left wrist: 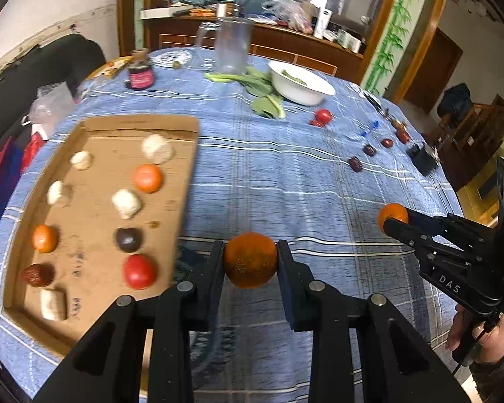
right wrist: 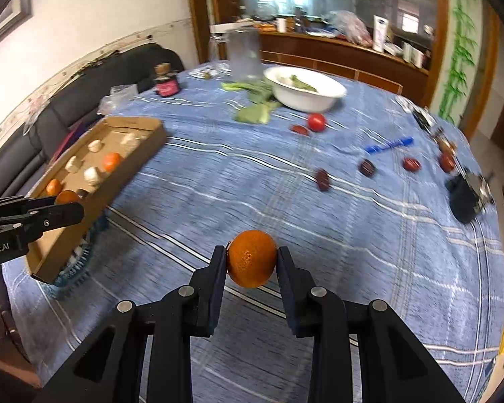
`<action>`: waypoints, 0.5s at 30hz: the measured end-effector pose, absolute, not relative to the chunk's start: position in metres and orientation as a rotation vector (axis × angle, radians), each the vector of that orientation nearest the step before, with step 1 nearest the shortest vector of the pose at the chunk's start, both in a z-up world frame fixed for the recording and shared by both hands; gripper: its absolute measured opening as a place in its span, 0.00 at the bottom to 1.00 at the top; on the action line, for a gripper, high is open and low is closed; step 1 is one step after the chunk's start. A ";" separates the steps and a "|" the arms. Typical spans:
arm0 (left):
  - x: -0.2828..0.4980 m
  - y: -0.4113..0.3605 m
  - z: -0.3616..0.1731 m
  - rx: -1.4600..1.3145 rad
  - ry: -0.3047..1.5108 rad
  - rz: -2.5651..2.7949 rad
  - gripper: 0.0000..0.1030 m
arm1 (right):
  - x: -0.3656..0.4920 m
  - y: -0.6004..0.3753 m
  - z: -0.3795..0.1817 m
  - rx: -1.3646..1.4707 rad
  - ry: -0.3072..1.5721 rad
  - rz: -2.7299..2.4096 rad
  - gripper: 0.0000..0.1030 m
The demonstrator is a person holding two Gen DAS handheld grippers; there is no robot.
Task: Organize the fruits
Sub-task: 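Carry both oranges in the right and left tools over the tray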
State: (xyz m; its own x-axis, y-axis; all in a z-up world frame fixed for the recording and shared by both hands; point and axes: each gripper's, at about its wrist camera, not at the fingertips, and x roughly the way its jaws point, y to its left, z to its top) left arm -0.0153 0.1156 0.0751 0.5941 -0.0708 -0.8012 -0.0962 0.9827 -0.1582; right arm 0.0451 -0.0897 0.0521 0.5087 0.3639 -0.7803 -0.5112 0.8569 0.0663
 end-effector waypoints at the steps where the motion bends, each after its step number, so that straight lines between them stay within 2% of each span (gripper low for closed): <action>1: -0.018 0.121 0.076 -0.197 0.933 0.023 0.28 | 0.043 -0.082 0.054 -0.188 0.888 0.542 0.32; 15: -0.056 0.215 0.085 -0.272 0.901 0.198 0.28 | 0.032 0.012 0.073 -0.258 0.833 0.691 0.32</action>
State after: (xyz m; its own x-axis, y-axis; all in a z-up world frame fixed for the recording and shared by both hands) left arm -0.0560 0.2149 0.0853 0.6060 0.0552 -0.7936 -0.2824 0.9476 -0.1497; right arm 0.0322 0.0116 0.0727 0.4726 0.4601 -0.7516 -0.6534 0.7553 0.0515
